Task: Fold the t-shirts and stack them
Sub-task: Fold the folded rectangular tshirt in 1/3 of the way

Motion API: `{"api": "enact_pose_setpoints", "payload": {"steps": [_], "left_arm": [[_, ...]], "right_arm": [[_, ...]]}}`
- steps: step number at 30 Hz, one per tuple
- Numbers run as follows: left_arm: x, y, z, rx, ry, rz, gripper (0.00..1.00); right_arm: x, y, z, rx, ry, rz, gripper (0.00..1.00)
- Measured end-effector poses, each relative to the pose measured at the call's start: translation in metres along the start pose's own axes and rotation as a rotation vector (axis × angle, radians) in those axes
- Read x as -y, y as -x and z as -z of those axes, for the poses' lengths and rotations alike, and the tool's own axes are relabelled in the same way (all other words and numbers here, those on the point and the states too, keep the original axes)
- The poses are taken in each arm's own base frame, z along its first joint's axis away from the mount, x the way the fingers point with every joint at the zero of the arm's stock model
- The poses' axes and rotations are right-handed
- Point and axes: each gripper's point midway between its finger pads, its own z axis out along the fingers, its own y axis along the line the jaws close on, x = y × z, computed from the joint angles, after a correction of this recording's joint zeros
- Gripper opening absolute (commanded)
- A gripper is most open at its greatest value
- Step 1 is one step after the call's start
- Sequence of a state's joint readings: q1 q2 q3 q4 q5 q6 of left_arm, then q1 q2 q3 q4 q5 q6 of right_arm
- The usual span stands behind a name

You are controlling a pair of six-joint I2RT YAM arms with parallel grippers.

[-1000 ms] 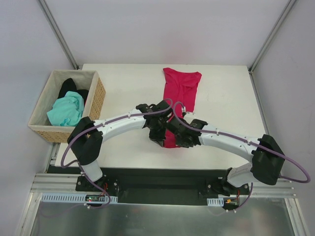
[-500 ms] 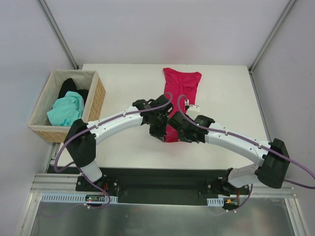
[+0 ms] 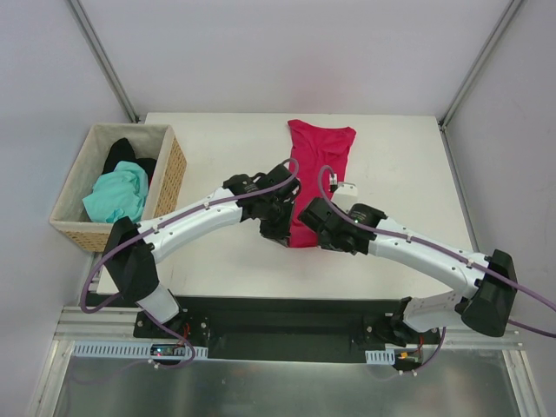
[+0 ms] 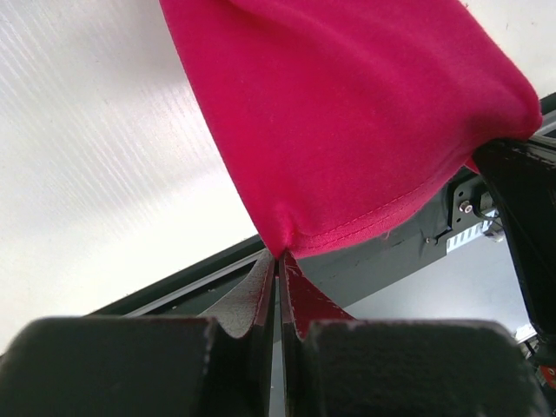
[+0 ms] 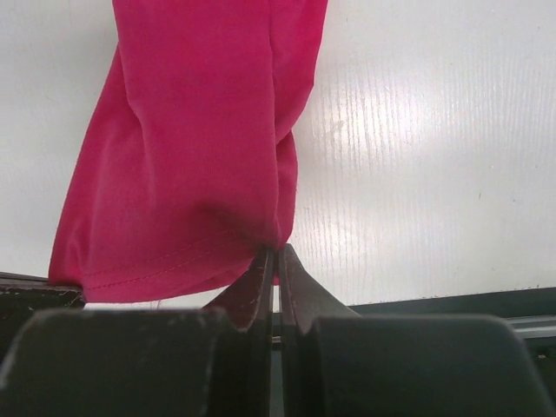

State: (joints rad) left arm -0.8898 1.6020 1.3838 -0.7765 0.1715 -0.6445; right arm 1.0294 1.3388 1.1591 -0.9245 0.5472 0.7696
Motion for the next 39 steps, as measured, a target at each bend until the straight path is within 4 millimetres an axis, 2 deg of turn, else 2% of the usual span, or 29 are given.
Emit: {"api": "enact_pose_setpoints", "payload": {"steps": [6, 18, 32, 39], "left_arm": [[0.002, -0.003, 0.0, -0.005, -0.002, -0.004, 0.0], [0.006, -0.034, -0.008, -0.064, 0.012, -0.015, 0.0], [0.013, -0.061, -0.012, -0.106, 0.022, -0.035, 0.0], [0.014, -0.062, -0.011, -0.095, 0.026, -0.037, 0.0]], "right_arm": [[0.0, 0.004, 0.006, 0.015, 0.009, -0.007, 0.01], [-0.002, -0.004, 0.019, 0.015, 0.039, -0.009, 0.01], [-0.004, -0.017, 0.036, 0.033, 0.072, 0.013, 0.01], [-0.001, -0.018, 0.037, 0.043, 0.059, 0.019, 0.01]]}}
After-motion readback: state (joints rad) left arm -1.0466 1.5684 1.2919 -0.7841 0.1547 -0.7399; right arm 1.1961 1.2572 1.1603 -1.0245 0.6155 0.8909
